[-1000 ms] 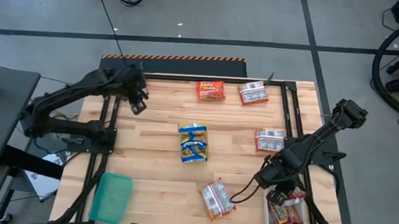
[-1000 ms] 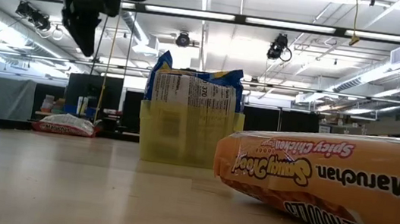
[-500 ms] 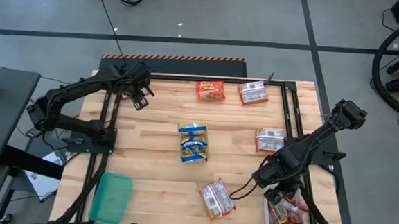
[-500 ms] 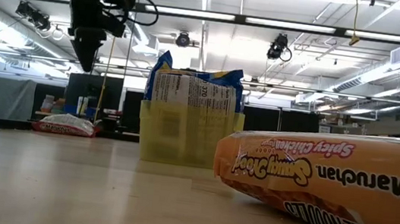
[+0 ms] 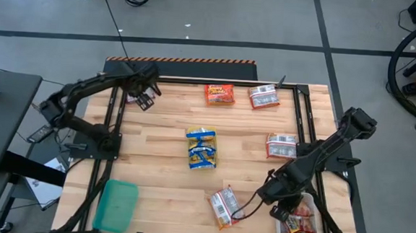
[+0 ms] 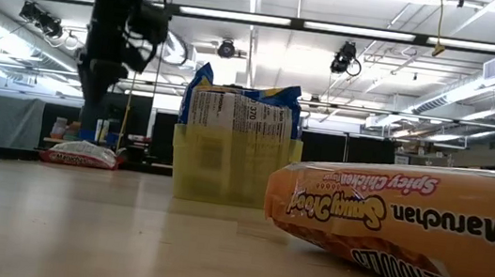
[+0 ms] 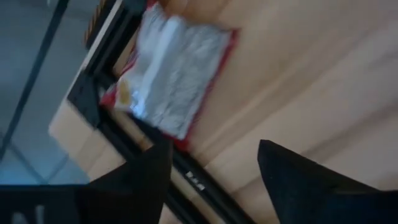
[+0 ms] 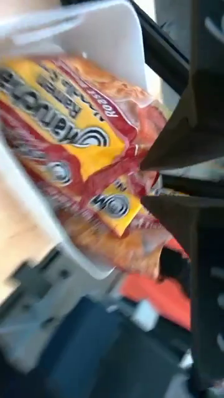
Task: Sort Maruchan noodles
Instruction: Put the red noodle pack into the white bin
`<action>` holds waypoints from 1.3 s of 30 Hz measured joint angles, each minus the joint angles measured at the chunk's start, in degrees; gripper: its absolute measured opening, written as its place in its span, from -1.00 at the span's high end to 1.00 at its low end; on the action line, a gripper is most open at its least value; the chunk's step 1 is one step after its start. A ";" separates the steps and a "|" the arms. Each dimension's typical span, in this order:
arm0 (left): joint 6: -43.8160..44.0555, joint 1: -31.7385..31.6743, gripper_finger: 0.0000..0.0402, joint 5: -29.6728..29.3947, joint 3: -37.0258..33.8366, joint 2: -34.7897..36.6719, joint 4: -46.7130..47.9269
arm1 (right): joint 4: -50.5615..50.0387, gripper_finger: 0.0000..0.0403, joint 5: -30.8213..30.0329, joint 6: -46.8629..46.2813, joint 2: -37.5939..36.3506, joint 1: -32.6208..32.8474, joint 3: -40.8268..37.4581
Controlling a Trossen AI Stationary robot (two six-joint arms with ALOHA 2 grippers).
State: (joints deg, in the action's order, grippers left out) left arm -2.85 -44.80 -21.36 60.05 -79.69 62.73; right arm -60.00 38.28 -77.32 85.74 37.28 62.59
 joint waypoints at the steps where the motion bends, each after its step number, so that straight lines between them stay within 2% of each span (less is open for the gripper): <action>1: 0.46 -1.15 -0.25 -0.46 0.00 -1.31 -0.07 | -0.89 0.55 -2.47 -1.48 -0.87 -0.02 1.38; 4: 0.92 -4.07 -0.28 -0.12 0.00 -5.01 -2.93 | -4.68 0.40 -12.76 -5.62 -2.95 -0.07 6.00; 8: 5.17 -4.55 -0.25 -1.06 0.00 -10.27 -7.02 | -8.78 0.29 -27.48 -9.95 -4.76 -0.16 11.40; 11: 11.99 -4.41 -0.20 -1.75 0.00 -13.60 -9.47 | -10.63 0.26 -33.19 -10.49 -4.99 -1.07 13.58; 16: 19.57 -4.43 -0.11 -1.92 0.02 -17.87 -16.77 | -9.96 0.26 -32.47 -5.71 -4.94 -3.57 14.25; 19: 21.90 -4.43 -0.02 -0.76 0.02 -20.55 -16.90 | -9.45 0.26 -30.87 -2.40 -4.94 -4.88 14.25; 24: 21.48 -3.02 0.09 8.19 0.23 -22.79 -15.77 | -9.03 0.26 -30.28 3.86 -4.94 -6.26 14.25; 27: 21.90 0.25 0.10 16.24 0.42 -21.28 -13.77 | -9.08 0.26 -31.04 7.77 -4.94 -6.36 14.25; 29: 23.47 3.65 0.10 17.93 0.38 -19.70 -11.07 | -9.25 0.26 -31.78 10.28 -4.92 -6.34 14.25; 32: 26.47 9.74 0.10 14.66 0.63 -15.84 -7.93 | -10.11 0.26 -33.41 13.14 -4.92 -6.04 14.25; 36: 37.30 18.42 0.10 3.06 0.72 -11.88 -8.85 | -12.26 0.26 -36.29 16.71 -4.92 -4.70 14.25; 39: 47.98 23.02 0.10 -5.35 0.68 -12.19 -10.74 | -14.94 0.26 -39.14 19.78 -4.90 -3.85 14.23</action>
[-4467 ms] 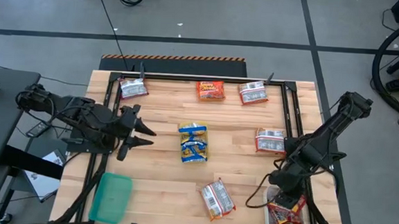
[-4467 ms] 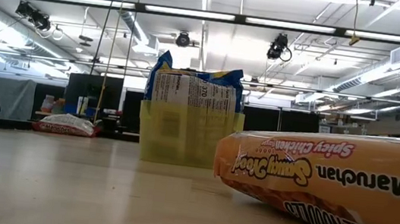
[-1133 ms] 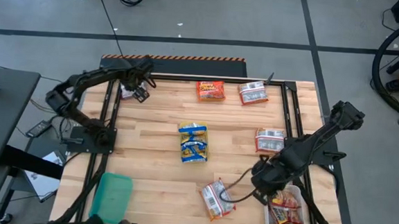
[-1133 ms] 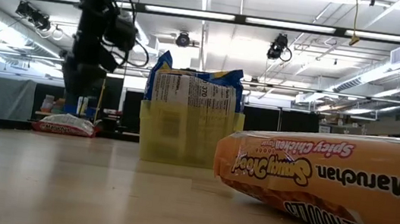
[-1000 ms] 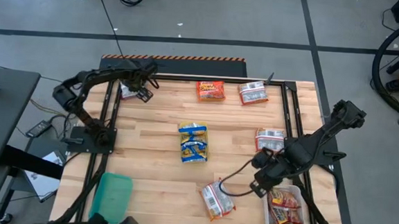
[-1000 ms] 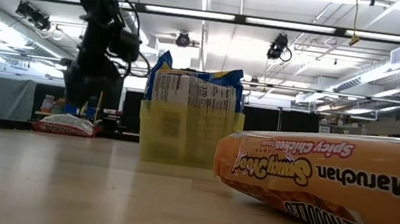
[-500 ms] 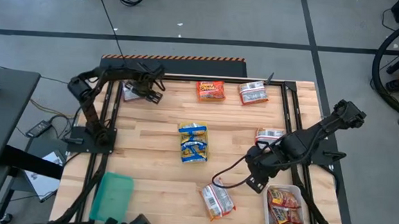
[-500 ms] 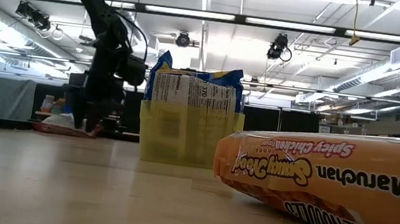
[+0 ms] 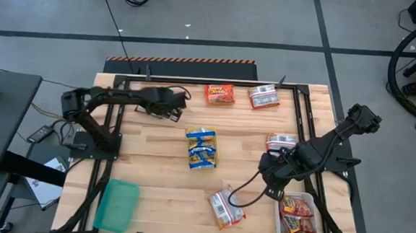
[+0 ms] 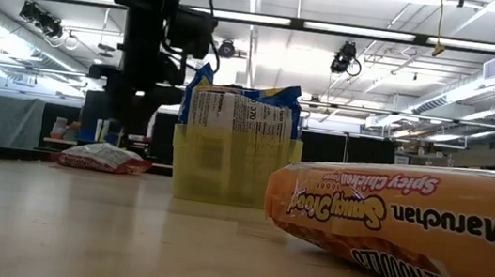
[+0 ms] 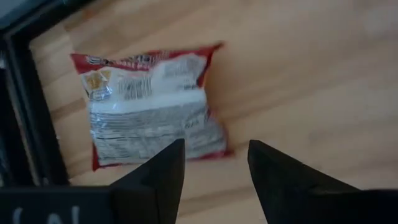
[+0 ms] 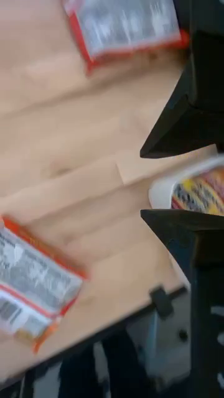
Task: Sort Maruchan noodles
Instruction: Put the red noodle pack into the white bin
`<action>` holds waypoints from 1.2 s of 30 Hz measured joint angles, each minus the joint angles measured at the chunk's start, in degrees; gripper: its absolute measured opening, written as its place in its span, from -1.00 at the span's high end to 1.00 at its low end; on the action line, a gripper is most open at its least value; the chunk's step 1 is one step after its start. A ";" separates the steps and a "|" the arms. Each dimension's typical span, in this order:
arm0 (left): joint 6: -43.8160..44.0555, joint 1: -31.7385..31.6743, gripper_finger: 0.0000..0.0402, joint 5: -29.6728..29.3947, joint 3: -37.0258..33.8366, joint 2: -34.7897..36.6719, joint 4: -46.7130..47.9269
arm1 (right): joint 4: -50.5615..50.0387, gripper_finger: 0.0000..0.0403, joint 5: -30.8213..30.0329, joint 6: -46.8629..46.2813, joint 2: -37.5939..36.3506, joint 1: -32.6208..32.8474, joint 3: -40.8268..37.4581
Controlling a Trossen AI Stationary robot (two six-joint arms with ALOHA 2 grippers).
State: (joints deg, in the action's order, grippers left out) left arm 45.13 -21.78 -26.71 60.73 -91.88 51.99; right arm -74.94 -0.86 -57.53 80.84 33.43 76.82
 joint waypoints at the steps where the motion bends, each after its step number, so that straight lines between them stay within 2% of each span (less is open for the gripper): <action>1: 2.76 0.82 0.10 -2.14 -0.08 -0.78 -1.55 | -0.72 0.26 -0.73 1.11 0.00 0.23 0.00; 5: 10.75 1.71 0.10 -8.44 -0.24 -5.49 -5.22 | -3.21 0.26 -2.05 5.23 0.00 0.60 0.00; 8: 14.21 1.01 0.10 -9.27 -0.27 -9.30 -4.31 | -3.50 0.26 -2.08 6.38 0.00 0.64 0.00; 13: 14.06 -1.81 0.11 -9.85 -0.29 -14.14 -3.85 | -3.64 0.26 -1.83 5.73 -0.02 1.83 0.00; 17: 7.11 -4.49 0.28 -4.74 -0.22 -14.82 -5.91 | -4.70 0.26 -1.76 4.42 -0.02 2.66 0.00; 22: 2.81 -6.17 0.87 0.10 -0.20 -12.96 -4.18 | -6.04 0.26 -4.67 4.19 -1.11 2.34 0.00; 23: 2.17 -6.17 0.93 0.92 -0.22 -11.97 -3.59 | -6.10 0.26 -5.78 4.88 -1.42 2.08 0.00; 26: -0.47 -6.02 0.94 3.27 0.62 -7.94 -0.71 | -6.03 0.26 -10.21 7.96 -2.27 1.04 0.00; 29: -3.90 -5.94 0.94 7.64 3.64 -3.71 2.65 | -5.84 0.26 -18.01 14.32 -3.16 -0.25 0.00; 34: -10.03 -3.25 0.96 23.28 10.22 2.78 1.53 | -0.77 0.25 -33.97 33.96 -3.60 -2.31 0.00; 36: -11.76 -1.27 0.96 27.87 13.03 4.41 -0.19 | 4.26 0.23 -37.63 43.01 -3.62 -3.95 0.00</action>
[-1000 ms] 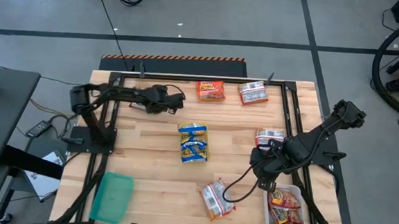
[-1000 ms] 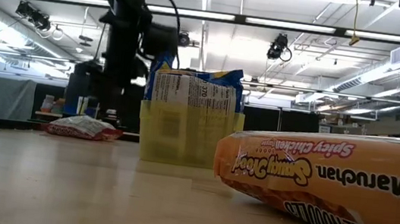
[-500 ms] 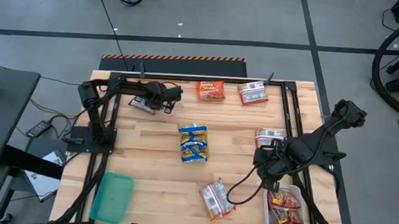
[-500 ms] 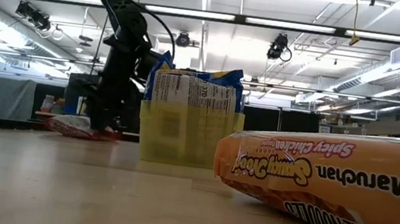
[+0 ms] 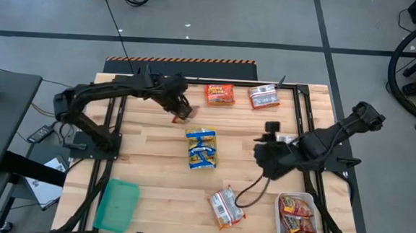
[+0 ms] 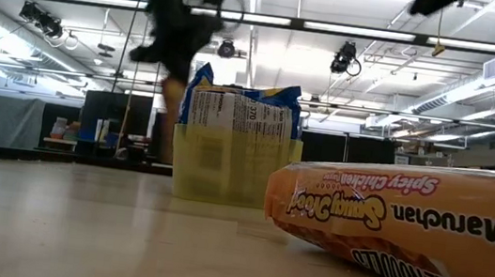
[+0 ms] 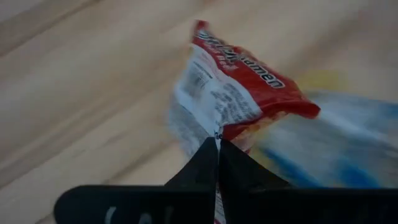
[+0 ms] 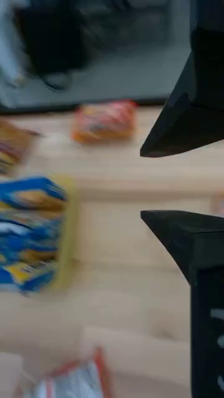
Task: Sort Maruchan noodles
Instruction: Put the red noodle pack into the white bin
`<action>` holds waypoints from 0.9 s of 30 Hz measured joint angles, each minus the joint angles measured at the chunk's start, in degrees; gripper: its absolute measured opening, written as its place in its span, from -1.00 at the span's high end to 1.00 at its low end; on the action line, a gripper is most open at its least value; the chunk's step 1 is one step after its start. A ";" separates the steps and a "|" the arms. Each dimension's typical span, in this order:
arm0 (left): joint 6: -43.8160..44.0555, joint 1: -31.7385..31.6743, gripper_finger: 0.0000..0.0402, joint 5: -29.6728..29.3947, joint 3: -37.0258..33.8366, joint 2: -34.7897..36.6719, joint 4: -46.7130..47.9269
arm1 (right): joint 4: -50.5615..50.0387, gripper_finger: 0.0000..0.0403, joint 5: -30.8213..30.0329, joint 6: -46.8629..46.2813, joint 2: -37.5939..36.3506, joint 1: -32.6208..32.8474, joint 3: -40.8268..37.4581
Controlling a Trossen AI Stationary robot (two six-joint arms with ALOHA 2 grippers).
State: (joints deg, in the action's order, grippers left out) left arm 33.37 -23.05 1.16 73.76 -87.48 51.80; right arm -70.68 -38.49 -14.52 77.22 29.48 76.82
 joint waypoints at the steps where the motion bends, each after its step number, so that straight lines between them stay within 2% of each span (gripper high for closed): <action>1: -0.42 1.26 0.96 1.28 1.35 0.67 -0.55 | 2.65 0.22 -0.54 3.26 0.01 -1.22 0.00; 3: -0.70 3.79 0.96 2.90 4.14 1.47 -1.85 | 9.19 0.17 0.06 8.19 0.01 -4.07 0.00; 7: -2.40 9.55 0.96 3.20 9.11 1.32 -5.08 | 25.27 0.02 5.18 16.05 0.01 -9.81 -0.02; 12: -5.39 16.78 0.96 3.20 9.92 1.15 -17.51 | 43.15 -0.24 12.95 24.14 0.01 -15.25 0.00; 15: -5.51 20.02 0.96 2.30 9.92 1.15 -22.90 | 45.56 -0.37 16.14 28.70 0.01 -16.92 0.00; 19: -6.32 23.12 0.96 0.06 9.85 1.15 -27.07 | 43.53 -0.45 22.82 30.31 0.21 -18.32 0.00; 22: -8.93 25.10 0.96 -0.14 9.85 1.15 -29.01 | 43.05 -0.44 26.28 29.39 1.34 -18.73 0.00; 27: -12.72 27.10 0.96 -0.04 9.83 1.13 -29.99 | 43.00 -0.32 26.74 28.74 3.05 -18.73 -0.04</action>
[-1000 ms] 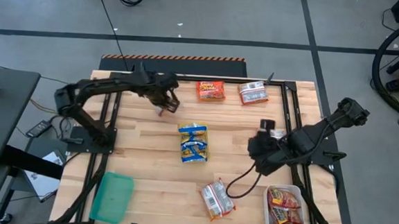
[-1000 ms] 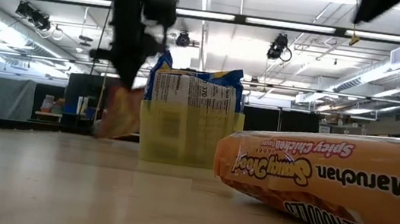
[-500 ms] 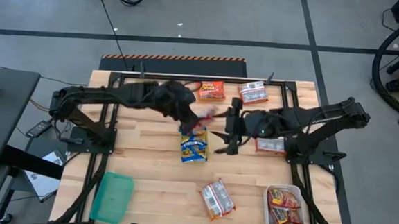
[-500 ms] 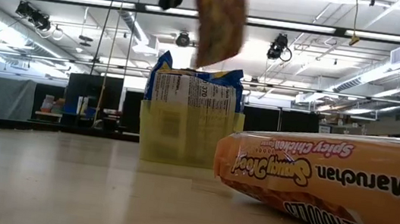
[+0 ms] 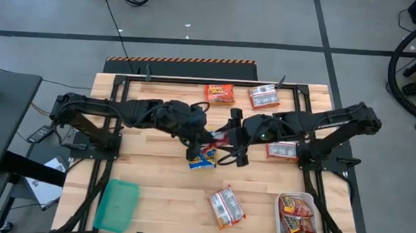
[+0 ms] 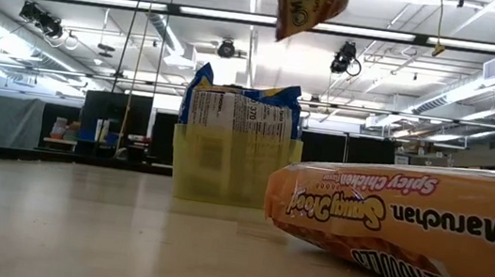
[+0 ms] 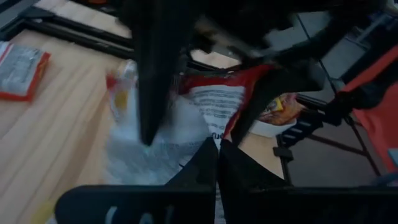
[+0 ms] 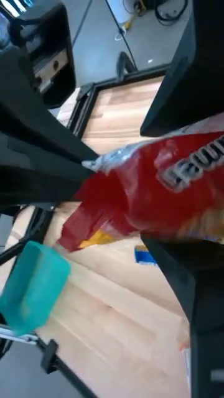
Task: Sort Maruchan noodles
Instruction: Put the red noodle pack into the white bin
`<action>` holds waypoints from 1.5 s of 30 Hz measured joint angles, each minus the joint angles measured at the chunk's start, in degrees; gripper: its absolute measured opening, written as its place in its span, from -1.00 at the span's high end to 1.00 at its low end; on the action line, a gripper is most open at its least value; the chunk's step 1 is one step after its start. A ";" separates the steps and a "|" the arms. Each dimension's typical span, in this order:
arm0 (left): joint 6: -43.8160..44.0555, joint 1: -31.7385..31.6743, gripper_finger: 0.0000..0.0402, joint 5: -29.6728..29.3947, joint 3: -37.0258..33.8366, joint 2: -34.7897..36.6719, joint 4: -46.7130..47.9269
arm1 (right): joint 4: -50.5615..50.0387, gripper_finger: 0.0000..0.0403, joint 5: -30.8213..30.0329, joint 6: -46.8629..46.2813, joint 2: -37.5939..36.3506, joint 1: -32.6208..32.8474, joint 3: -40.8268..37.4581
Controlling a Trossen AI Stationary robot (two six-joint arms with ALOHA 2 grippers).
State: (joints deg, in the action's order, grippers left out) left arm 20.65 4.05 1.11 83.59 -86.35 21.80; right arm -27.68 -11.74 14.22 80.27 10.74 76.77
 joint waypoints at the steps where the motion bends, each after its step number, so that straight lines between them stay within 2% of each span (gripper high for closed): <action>1: -0.36 0.18 0.96 0.10 0.00 0.00 -0.13 | 0.55 -0.27 0.07 -0.59 0.24 0.00 0.00; 7: -0.89 0.37 0.94 0.13 0.00 0.00 -0.50 | 1.71 0.25 0.20 -3.35 0.30 0.52 0.00; 12: -1.68 -0.09 0.77 0.12 0.15 0.27 -0.77 | 1.17 0.66 0.28 -5.38 0.26 0.52 0.00; 17: -2.61 -1.32 0.38 0.23 4.43 0.66 2.81 | -1.02 0.71 0.92 -9.05 -0.50 0.70 0.00; 21: -6.49 -1.94 0.04 0.17 11.28 1.71 12.13 | -9.91 0.69 1.31 -18.15 -4.91 3.62 0.00; 23: -7.07 -1.97 -0.06 -0.54 13.20 2.97 15.52 | -15.37 0.70 1.24 -23.79 -7.89 7.12 -0.44; 25: -8.05 -1.92 -0.10 -2.18 13.54 4.72 14.93 | -18.48 0.71 -0.24 -30.37 -11.48 12.28 -2.89; 31: -9.54 -1.64 -0.05 -6.18 13.51 8.43 11.20 | -20.22 0.71 -9.09 -60.30 -21.11 32.36 -17.44; 36: -9.79 -1.64 0.00 -6.24 13.51 8.61 7.19 | -23.35 0.71 -6.71 -87.21 -21.66 46.42 -25.81; 41: -10.06 -1.62 0.01 -6.24 13.51 8.07 6.70 | -26.33 0.71 -7.73 -99.35 -20.34 53.96 -26.10; 45: -9.91 -1.64 0.01 -6.24 13.44 7.89 6.82 | -28.03 0.71 -17.13 -102.99 -17.16 56.93 -26.12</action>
State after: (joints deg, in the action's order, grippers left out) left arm 10.74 2.42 -5.13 97.03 -78.46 28.62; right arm -55.71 -28.87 -88.77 63.11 67.67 50.65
